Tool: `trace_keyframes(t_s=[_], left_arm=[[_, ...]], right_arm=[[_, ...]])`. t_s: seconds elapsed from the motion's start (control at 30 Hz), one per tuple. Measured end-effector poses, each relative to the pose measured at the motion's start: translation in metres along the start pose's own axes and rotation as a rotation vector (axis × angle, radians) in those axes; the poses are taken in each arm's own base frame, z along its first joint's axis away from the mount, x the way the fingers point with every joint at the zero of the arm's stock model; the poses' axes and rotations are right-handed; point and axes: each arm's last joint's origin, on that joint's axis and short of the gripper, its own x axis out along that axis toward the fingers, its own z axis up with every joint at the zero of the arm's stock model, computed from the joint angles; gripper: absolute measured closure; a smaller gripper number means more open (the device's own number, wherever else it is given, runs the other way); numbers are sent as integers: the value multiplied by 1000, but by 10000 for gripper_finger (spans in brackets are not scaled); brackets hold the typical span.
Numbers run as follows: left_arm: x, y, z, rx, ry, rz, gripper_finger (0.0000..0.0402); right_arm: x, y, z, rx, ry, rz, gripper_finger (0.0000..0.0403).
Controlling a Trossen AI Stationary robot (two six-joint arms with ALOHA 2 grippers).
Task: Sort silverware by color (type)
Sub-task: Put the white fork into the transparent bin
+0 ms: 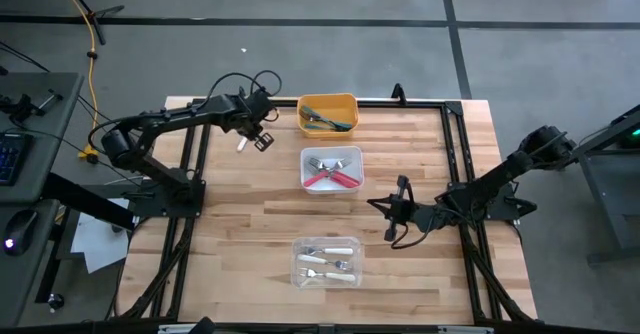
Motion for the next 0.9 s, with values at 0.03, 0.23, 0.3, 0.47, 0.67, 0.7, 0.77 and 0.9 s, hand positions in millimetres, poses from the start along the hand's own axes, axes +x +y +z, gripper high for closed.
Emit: trace_keyframes(t_s=[0.03, 0.23, 0.3, 0.47, 0.67, 0.7, 0.77, 0.9], left_arm=[[0, 0, 1, 2, -6, -1, 369], [0, 0, 2, 1, -18, -8, 345], [0, -1, 2, 1, -18, -10, 339], [0, -1, 2, 1, -18, -10, 335], [0, -1, 2, 2, -18, -10, 335], [0, -1, 2, 3, -19, -10, 335], [0, -1, 3, 18, -25, -11, 335], [0, -1, 4, 42, -41, -12, 335]], right_arm=[[0, 0, 0, 0, 0, 0, 403], [0, 0, 0, 0, 0, 0, 403], [0, 0, 0, 0, 0, 0, 403], [0, 0, 0, 0, 0, 0, 403], [0, 0, 0, 0, 0, 0, 403], [0, 0, 0, 0, 0, 0, 403], [0, 0, 0, 0, 0, 0, 403], [0, 0, 0, 0, 0, 0, 403]])
